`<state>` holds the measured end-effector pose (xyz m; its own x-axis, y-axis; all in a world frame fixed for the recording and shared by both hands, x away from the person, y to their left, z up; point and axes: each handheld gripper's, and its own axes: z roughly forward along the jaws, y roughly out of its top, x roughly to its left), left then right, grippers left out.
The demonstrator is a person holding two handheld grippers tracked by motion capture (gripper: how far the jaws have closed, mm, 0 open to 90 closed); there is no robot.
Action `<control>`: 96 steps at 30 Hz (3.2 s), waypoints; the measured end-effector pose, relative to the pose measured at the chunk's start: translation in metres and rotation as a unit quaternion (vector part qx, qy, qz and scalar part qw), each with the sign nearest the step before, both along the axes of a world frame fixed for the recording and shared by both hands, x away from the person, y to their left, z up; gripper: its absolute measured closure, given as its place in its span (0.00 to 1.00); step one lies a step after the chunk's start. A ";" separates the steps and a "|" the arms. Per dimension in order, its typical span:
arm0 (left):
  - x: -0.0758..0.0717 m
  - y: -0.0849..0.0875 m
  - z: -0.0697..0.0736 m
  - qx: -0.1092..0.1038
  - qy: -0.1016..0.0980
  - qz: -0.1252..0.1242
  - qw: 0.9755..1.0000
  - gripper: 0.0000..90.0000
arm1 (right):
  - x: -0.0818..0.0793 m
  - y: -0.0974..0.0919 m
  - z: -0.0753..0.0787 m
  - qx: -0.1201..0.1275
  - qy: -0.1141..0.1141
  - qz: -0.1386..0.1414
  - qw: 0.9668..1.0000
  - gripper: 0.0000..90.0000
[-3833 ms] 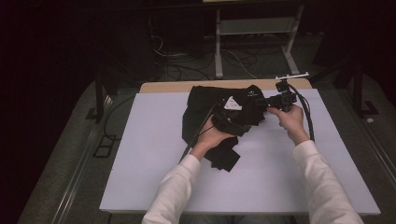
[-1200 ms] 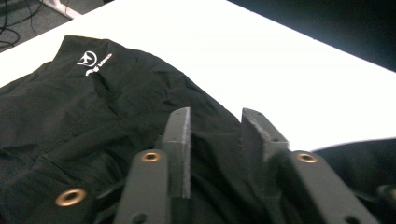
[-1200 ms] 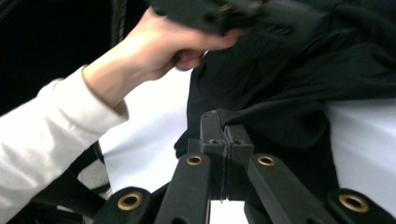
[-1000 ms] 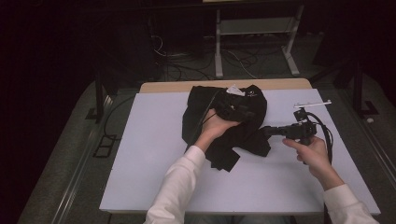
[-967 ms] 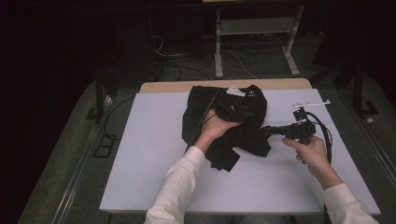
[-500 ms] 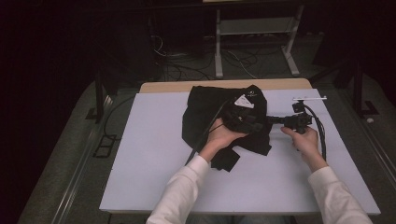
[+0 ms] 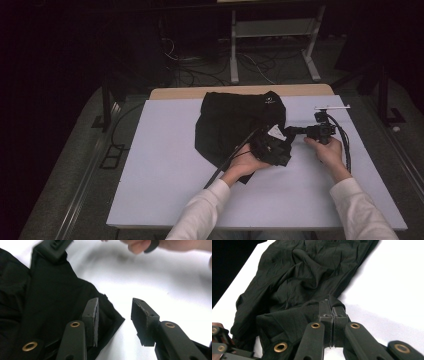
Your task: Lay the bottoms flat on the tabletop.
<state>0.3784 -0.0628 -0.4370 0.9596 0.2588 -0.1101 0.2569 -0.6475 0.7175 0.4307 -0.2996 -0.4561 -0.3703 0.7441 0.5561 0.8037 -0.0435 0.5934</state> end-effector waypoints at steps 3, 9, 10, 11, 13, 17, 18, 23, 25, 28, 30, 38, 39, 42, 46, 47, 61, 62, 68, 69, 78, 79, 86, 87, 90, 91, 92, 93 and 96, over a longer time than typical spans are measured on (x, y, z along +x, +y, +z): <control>-0.001 -0.003 -0.008 0.021 -0.001 -0.005 1.000 0.64 | 0.000 0.001 -0.001 0.001 0.002 0.001 1.000 0.97; -0.002 -0.005 -0.019 0.031 -0.007 -0.006 0.999 0.76 | 0.000 0.003 -0.001 0.000 0.003 0.005 1.000 0.97; -0.001 -0.005 -0.019 0.029 -0.008 -0.002 1.000 0.80 | 0.000 0.003 0.000 0.002 0.003 0.004 1.000 0.96; -0.001 -0.005 -0.020 0.027 -0.009 -0.001 1.000 0.80 | 0.000 0.003 0.000 0.002 0.003 0.004 1.000 0.96; -0.003 -0.007 -0.020 0.027 -0.013 -0.001 1.000 0.92 | -0.001 0.001 0.001 0.005 0.000 0.002 1.000 0.94; -0.003 -0.008 -0.021 0.026 -0.003 0.006 1.000 0.97 | -0.002 -0.001 0.003 0.010 0.000 -0.001 1.000 0.88; -0.003 -0.008 -0.021 0.022 -0.002 0.010 1.000 0.97 | -0.003 -0.003 0.004 0.012 0.000 -0.002 1.000 0.84; -0.010 -0.002 -0.020 0.005 -0.004 0.016 1.000 0.99 | -0.013 -0.012 0.011 0.000 -0.018 -0.015 1.000 0.61; -0.012 -0.001 -0.019 0.005 -0.006 0.014 1.000 0.99 | -0.016 -0.015 0.012 -0.003 -0.020 -0.019 1.000 0.59; -0.017 0.003 -0.016 0.003 -0.011 0.010 1.000 0.99 | -0.024 -0.024 0.014 0.001 -0.022 -0.028 0.999 0.54; -0.020 0.005 -0.015 0.002 -0.010 0.007 1.000 0.99 | -0.030 -0.030 0.013 0.009 -0.021 -0.029 0.999 0.51; -0.027 0.012 -0.017 -0.008 -0.003 0.005 1.000 0.99 | -0.029 -0.040 0.002 0.010 -0.020 -0.015 1.000 0.44; -0.027 0.012 -0.018 -0.008 -0.001 0.005 1.000 0.99 | -0.027 -0.040 -0.001 0.016 -0.016 -0.009 1.000 0.44; -0.027 0.015 -0.018 -0.020 0.006 0.008 1.000 0.99 | -0.023 -0.034 -0.006 0.008 -0.010 0.018 1.000 0.46; -0.026 0.019 -0.019 -0.034 0.019 0.009 0.999 0.99 | -0.020 -0.026 -0.007 0.001 -0.005 0.043 0.999 0.78; -0.026 0.020 -0.018 -0.037 0.018 0.009 0.999 0.99 | -0.020 -0.025 -0.006 0.002 -0.006 0.050 0.999 0.87; -0.043 0.038 -0.020 -0.037 0.035 -0.009 0.999 0.99 | -0.076 -0.021 0.005 0.008 0.047 0.027 0.999 0.97; -0.043 0.038 -0.020 -0.037 0.035 -0.009 0.999 0.99 | -0.076 -0.021 0.005 0.008 0.047 0.027 0.999 0.97; -0.052 0.039 -0.019 -0.020 0.025 -0.021 0.999 0.96 | -0.103 -0.026 0.003 0.021 0.065 0.017 0.997 0.97; -0.052 0.040 -0.017 -0.028 0.016 -0.018 0.999 0.96 | -0.104 -0.027 0.002 0.021 0.067 0.017 0.997 0.97; -0.054 0.037 -0.015 -0.034 -0.001 -0.010 0.999 0.55 | -0.099 -0.033 -0.002 0.024 0.066 -0.001 0.997 0.97; -0.055 0.035 -0.016 -0.026 -0.008 -0.012 1.000 0.53 | -0.098 -0.033 -0.002 0.024 0.066 -0.002 0.998 0.97; -0.060 0.025 -0.025 0.011 -0.047 -0.015 0.999 0.45 | -0.093 -0.038 -0.004 0.027 0.062 -0.012 0.998 0.97; -0.059 0.024 -0.025 0.010 -0.049 -0.015 0.999 0.44 | -0.093 -0.037 -0.004 0.027 0.062 -0.012 0.998 0.97; -0.060 0.021 -0.028 0.006 -0.063 -0.018 0.998 0.49 | -0.092 -0.037 -0.003 0.027 0.061 -0.011 0.998 0.97; -0.059 0.021 -0.028 0.003 -0.061 -0.017 0.998 0.49 | -0.092 -0.037 -0.003 0.028 0.059 -0.012 0.998 0.97; -0.059 0.021 -0.027 0.003 -0.062 -0.017 0.998 0.60 | -0.092 -0.037 -0.002 0.029 0.057 -0.011 0.998 0.97; -0.058 0.020 -0.027 0.003 -0.061 -0.016 0.998 0.60 | -0.092 -0.037 -0.002 0.029 0.057 -0.011 0.998 0.97; -0.057 0.018 -0.026 0.008 -0.066 -0.010 0.998 0.80 | -0.092 -0.037 -0.001 0.030 0.056 -0.011 0.998 0.97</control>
